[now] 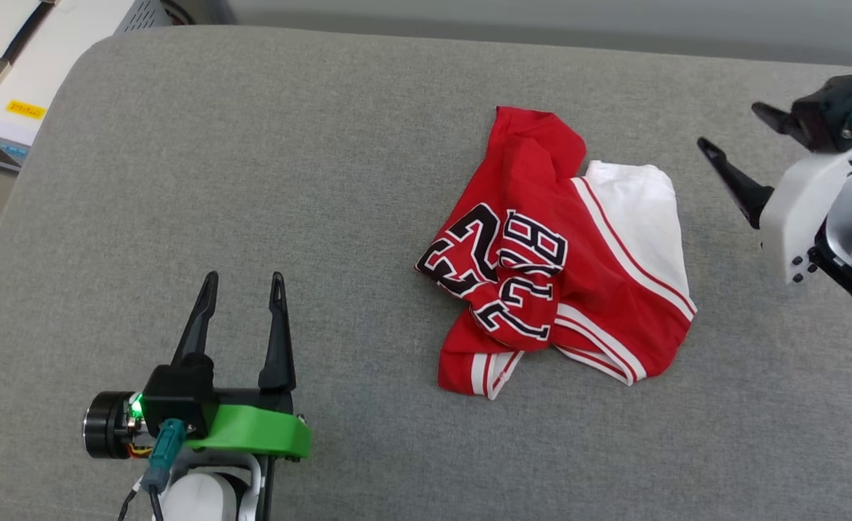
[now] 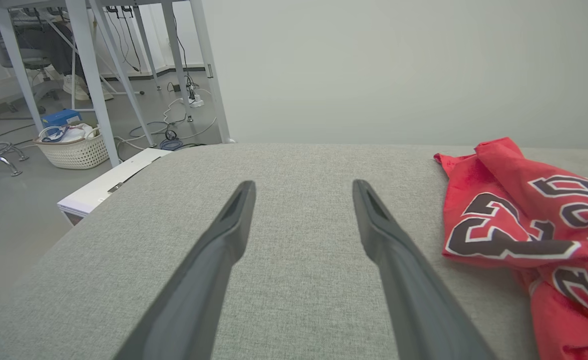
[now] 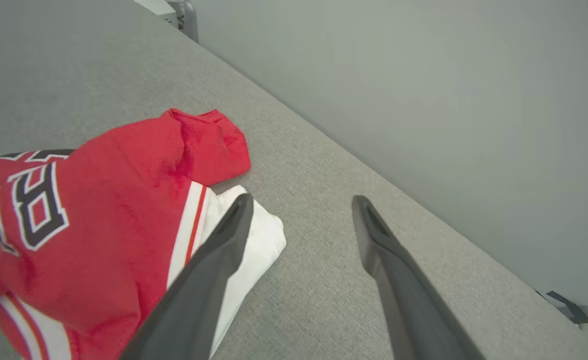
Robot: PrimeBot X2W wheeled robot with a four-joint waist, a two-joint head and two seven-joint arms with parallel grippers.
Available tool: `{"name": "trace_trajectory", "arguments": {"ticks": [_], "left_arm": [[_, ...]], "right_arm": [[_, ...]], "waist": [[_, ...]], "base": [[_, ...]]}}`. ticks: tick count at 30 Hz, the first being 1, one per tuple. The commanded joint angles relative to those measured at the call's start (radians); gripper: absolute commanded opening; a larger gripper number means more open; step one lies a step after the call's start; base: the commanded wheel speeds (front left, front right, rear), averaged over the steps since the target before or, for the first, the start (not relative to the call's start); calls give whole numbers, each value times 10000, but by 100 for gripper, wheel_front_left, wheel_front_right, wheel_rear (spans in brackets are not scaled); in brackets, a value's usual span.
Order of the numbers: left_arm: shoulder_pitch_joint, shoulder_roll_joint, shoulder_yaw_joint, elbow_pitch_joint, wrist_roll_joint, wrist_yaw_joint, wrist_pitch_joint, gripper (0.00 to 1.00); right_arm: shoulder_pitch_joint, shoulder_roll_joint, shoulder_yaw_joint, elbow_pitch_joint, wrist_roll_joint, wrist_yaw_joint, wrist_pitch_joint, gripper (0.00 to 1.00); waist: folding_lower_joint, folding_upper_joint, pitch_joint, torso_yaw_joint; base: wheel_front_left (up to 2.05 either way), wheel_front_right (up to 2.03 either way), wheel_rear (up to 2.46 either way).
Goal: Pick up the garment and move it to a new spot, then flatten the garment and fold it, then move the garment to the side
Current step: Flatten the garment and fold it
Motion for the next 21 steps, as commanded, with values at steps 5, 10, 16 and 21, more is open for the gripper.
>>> {"name": "trace_trajectory", "arguments": {"ticks": [5,10,16,21], "left_arm": [[-428,-89,-98,-88,58,2,-59,100],[-695,-103,-229,-102,-1,47,-59,100],[-875,-108,-379,-80,-145,167,-59,100],[-866,-109,-385,-69,-180,250,-59,100]], "right_arm": [[-953,-486,1735,211,1615,2,2826,100],[-1393,-732,2918,550,2455,2,4291,100],[-1161,-692,4127,1149,2879,2,4664,100],[-984,-623,4803,1468,3091,2,4236,100]], "waist": [[-2,0,748,310],[-2,0,1120,489],[-2,0,1341,663],[-2,0,1343,649]], "base": [[0,0,0],[0,0,0],[0,0,0],[0,0,0]]}}
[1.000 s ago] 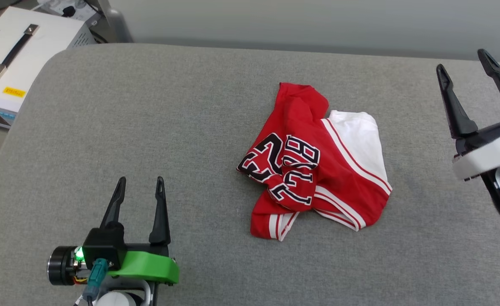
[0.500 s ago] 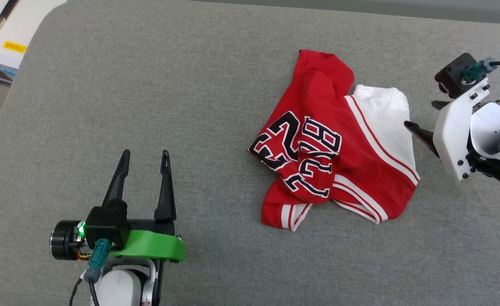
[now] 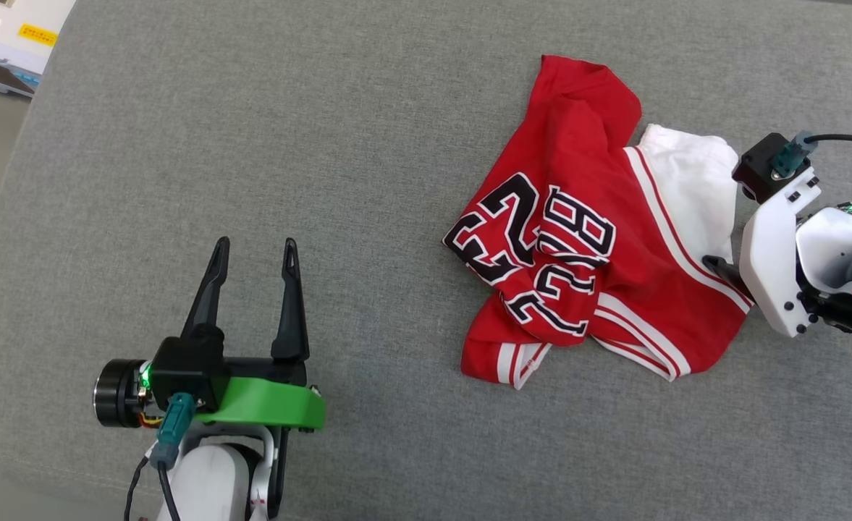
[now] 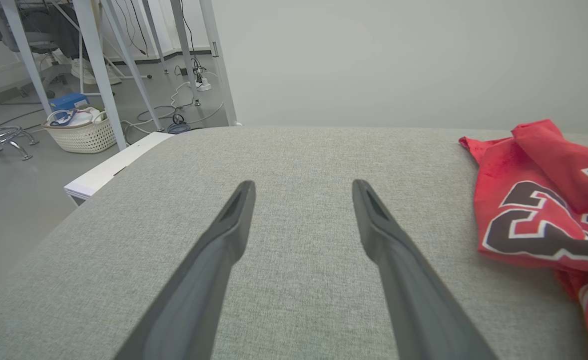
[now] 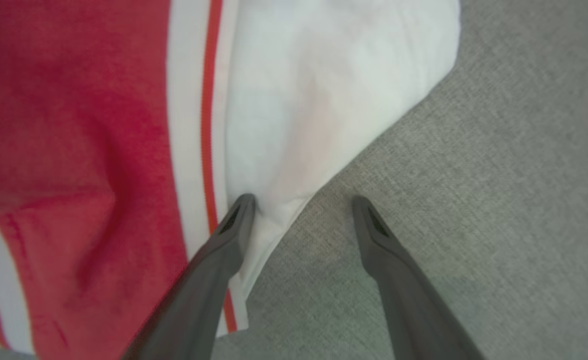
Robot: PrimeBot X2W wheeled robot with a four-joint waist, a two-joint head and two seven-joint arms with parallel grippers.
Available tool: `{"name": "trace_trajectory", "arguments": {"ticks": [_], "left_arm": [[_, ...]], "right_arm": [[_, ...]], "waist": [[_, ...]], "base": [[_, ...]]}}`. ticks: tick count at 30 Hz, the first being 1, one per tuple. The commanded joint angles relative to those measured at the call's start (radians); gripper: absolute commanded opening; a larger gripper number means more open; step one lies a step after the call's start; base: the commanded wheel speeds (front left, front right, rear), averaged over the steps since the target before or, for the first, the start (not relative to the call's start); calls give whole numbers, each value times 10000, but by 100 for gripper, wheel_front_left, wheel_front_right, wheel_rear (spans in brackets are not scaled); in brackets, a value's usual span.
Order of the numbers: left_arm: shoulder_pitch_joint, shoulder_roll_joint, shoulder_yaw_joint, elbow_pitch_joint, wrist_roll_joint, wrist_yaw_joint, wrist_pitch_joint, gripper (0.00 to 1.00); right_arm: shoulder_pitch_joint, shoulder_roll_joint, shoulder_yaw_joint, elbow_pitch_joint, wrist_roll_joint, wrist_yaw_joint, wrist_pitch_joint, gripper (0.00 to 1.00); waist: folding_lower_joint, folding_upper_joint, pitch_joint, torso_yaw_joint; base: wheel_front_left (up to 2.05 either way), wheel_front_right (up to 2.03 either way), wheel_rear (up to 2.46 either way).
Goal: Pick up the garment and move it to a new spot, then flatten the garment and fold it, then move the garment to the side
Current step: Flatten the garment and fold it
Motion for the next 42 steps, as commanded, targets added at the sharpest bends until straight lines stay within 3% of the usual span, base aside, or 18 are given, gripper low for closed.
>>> {"name": "trace_trajectory", "arguments": {"ticks": [1,2,7,16,29,36,41,42], "left_arm": [[-130,-53,4,-2,-39,98,-59,100],[-101,-53,25,14,-29,107,-59,100],[36,-54,84,110,38,111,-59,100],[529,-54,179,218,158,74,-59,100],[1046,-54,280,242,278,-48,-59,100],[1029,-54,217,295,318,-139,-59,100],[1059,-54,223,339,340,-168,-59,100],[1092,-54,238,357,338,-164,-59,100]], "right_arm": [[459,276,562,291,27,25,-175,76],[382,263,636,344,-64,25,-448,0],[29,206,573,468,-397,25,-1929,0],[719,-272,-826,69,-520,25,-3863,0],[4458,-710,-4359,728,-264,25,-4561,0],[6034,-303,-5968,2128,-207,25,-4427,0],[6580,154,-6493,2850,-409,25,-4398,0],[6625,247,-6599,2880,-462,25,-4496,11]], "waist": [[0,0,-49,-51],[0,0,-105,-96],[0,0,-530,-363],[0,0,-1467,-941],[0,0,-2020,-1444],[0,0,-2068,-1374],[0,0,-2172,-1304],[0,0,-2229,-1312]], "base": [[0,0,0],[0,0,0],[0,0,0],[0,0,0],[0,0,0],[0,0,0],[0,0,0],[0,0,0]]}}
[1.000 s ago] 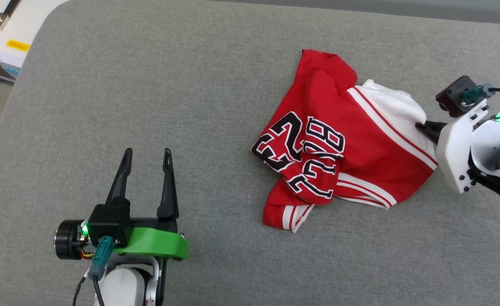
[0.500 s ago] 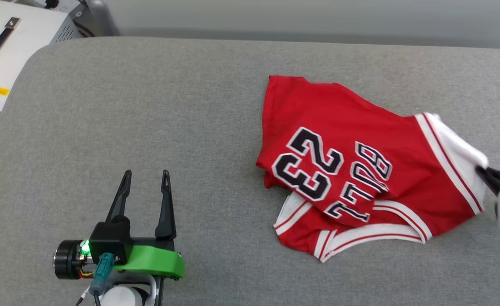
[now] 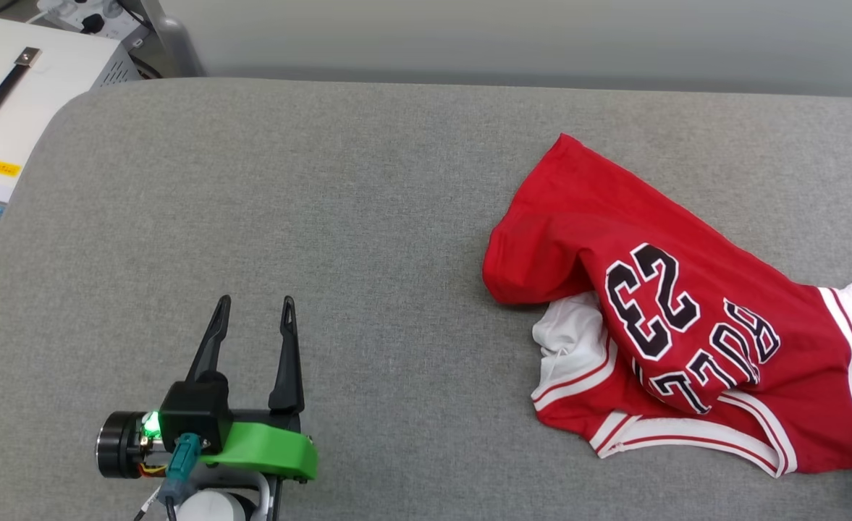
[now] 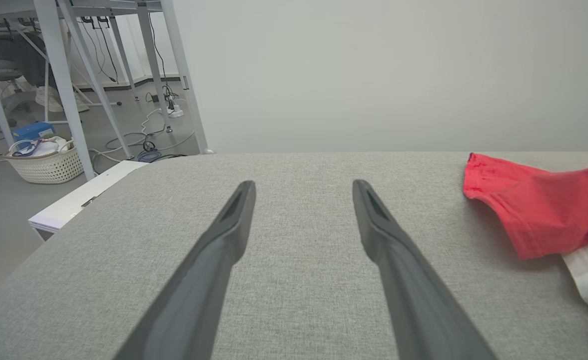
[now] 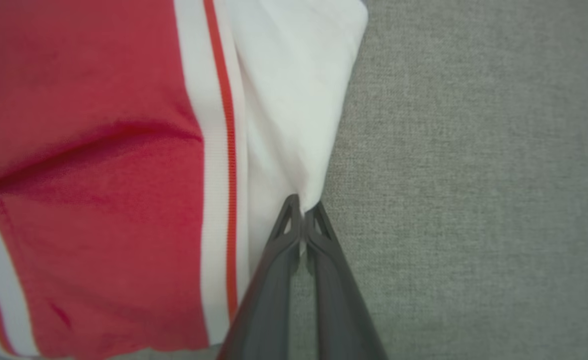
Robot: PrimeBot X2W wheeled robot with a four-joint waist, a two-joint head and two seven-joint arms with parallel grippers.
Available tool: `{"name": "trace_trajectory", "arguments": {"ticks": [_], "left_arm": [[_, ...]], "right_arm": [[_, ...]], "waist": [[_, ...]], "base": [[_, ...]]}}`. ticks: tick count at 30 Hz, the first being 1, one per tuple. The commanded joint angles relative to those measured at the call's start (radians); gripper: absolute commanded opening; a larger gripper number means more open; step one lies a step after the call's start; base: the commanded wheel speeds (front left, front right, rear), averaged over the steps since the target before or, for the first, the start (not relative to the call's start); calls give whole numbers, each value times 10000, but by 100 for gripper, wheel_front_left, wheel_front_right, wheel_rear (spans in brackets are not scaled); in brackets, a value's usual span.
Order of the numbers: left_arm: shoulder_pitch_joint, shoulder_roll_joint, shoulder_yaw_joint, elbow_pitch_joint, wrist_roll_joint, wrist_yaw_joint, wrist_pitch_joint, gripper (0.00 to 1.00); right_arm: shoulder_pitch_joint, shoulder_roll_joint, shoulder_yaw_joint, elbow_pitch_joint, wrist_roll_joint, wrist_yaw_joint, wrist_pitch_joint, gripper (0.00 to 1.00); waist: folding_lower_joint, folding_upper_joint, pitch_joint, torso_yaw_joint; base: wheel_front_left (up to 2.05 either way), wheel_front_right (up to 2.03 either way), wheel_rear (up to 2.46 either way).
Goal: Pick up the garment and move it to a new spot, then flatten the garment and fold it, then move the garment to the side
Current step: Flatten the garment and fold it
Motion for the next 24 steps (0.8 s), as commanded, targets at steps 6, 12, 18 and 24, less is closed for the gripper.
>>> {"name": "trace_trajectory", "arguments": {"ticks": [6,12,18,24], "left_arm": [[296,-45,50,58,64,-52,-57,100],[418,-45,88,49,112,-102,-57,100],[479,-27,134,-67,198,-221,-57,100],[205,83,72,-245,247,-507,-57,100]], "right_arm": [[225,374,-1076,-165,-825,-6,-1563,100],[308,1044,-3019,-819,-2594,-6,-3494,100],[815,2875,-4806,-2872,-4675,-6,-4103,100],[1710,4672,-5102,-5146,-6000,-6,-4050,100]], "waist": [[0,0,-416,-76],[0,0,-729,-143],[0,0,-984,-190],[0,0,-1085,-209]], "base": [[0,0,0],[0,0,0],[0,0,0],[0,0,0]]}}
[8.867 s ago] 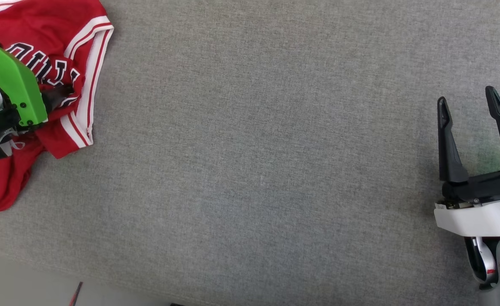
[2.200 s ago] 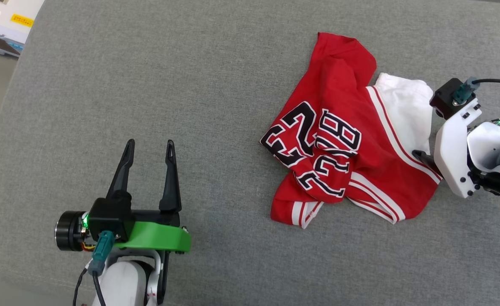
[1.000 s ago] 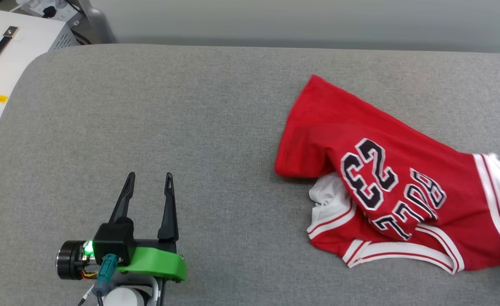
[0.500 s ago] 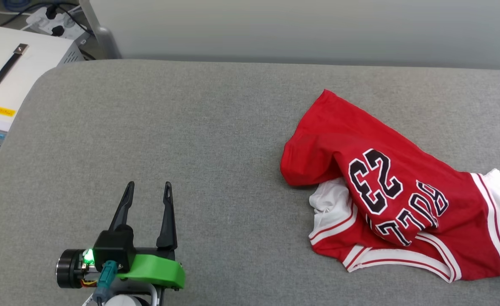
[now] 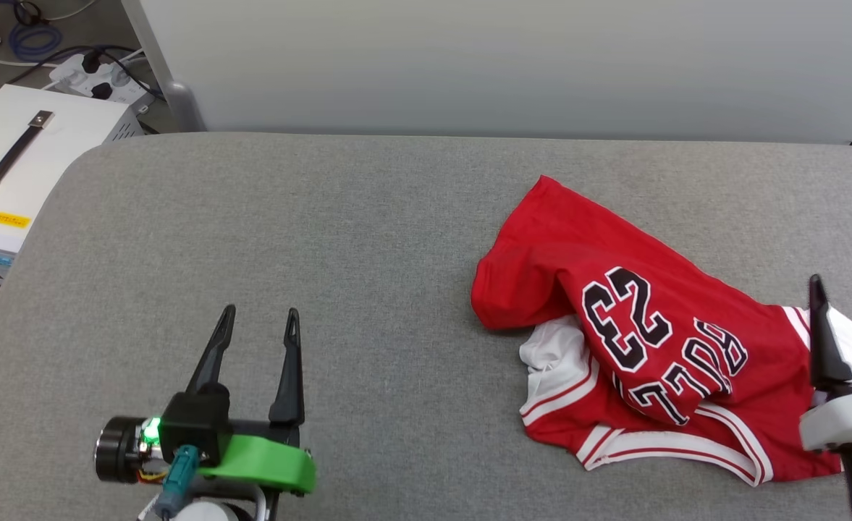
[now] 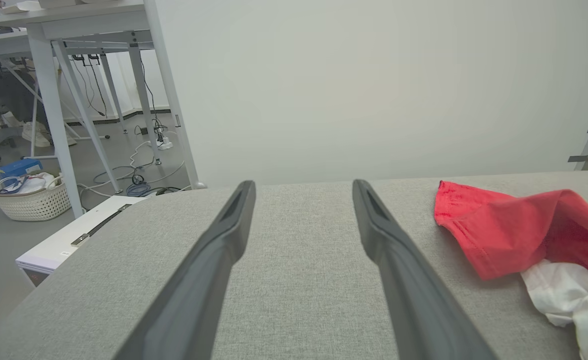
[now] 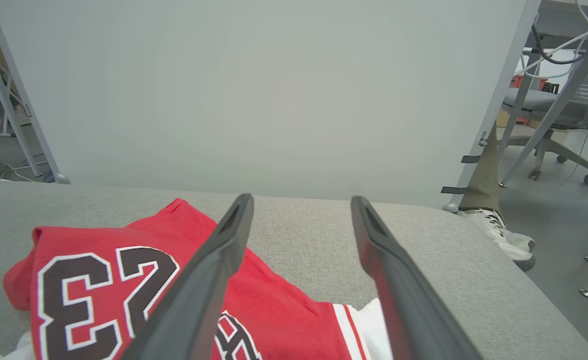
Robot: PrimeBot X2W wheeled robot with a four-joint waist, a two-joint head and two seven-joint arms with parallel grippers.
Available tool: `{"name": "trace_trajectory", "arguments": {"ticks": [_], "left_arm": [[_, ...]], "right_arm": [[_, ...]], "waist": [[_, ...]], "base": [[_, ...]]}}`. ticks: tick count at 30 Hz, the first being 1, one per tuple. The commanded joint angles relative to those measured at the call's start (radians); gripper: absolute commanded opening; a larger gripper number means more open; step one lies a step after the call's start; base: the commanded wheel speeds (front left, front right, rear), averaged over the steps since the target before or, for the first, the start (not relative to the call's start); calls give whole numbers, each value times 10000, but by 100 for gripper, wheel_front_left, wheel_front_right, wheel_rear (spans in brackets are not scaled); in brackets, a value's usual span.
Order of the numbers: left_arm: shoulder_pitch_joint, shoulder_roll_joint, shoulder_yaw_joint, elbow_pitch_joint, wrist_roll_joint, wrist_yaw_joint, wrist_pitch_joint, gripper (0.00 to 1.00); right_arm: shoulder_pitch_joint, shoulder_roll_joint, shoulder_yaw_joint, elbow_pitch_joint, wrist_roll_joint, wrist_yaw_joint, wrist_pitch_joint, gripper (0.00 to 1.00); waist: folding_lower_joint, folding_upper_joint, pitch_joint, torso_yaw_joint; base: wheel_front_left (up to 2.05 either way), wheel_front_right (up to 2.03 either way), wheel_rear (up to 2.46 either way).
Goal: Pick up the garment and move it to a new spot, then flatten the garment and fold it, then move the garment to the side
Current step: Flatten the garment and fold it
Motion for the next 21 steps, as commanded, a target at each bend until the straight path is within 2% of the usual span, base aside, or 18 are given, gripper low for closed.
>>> {"name": "trace_trajectory", "arguments": {"ticks": [1,6,10,12,17,21], "left_arm": [[-302,57,-6,-138,19,-136,-59,100],[-1472,498,-8,-341,-127,-632,-59,100],[-2669,1152,-755,414,-449,-979,46,100],[-3376,1526,-1444,682,-804,-1034,535,100],[-5160,2812,-4110,684,-2947,-1048,2599,100],[-6475,3443,-5932,469,-4623,-1050,4225,100]], "right_arm": [[238,150,58,-267,-125,-6,44,100],[588,601,326,-984,-348,-6,249,100],[562,606,470,-1125,-387,-6,289,100],[501,605,560,-1160,-381,-6,300,100],[265,560,752,-1164,-362,-6,250,100],[113,559,830,-1071,-383,-6,158,100]], "waist": [[0,0,32,10],[0,0,248,57],[0,0,426,-3],[0,0,516,-76],[0,0,853,-350],[0,0,1118,-568]], "base": [[0,0,0],[0,0,0],[0,0,0],[0,0,0],[0,0,0],[0,0,0]]}}
